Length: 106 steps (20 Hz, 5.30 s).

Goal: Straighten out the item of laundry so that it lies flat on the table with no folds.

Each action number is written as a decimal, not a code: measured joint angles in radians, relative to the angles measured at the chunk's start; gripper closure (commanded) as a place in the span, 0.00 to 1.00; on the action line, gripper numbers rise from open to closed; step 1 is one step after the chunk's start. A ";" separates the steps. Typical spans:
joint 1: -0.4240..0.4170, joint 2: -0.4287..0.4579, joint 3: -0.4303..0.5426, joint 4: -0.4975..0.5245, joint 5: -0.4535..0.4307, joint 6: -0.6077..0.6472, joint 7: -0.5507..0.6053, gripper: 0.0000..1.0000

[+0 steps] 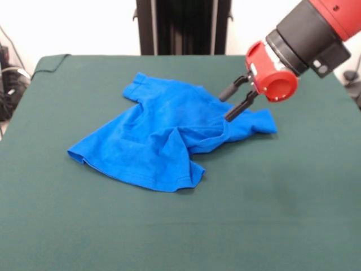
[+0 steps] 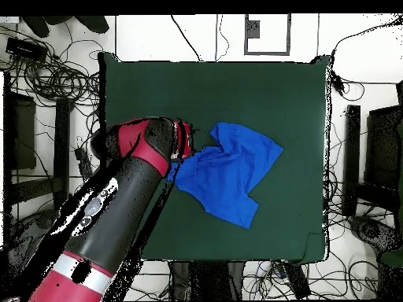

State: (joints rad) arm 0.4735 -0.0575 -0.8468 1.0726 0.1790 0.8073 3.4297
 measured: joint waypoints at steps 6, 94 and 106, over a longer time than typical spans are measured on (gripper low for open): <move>-0.009 0.002 0.025 -0.013 0.001 0.000 0.000 0.00; -0.019 -0.028 0.254 0.084 -0.139 -0.073 0.000 0.00; -0.017 0.033 0.256 0.085 -0.138 -0.143 0.000 0.00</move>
State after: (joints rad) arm 0.4567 -0.0249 -0.5905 1.1575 0.0405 0.6639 3.4295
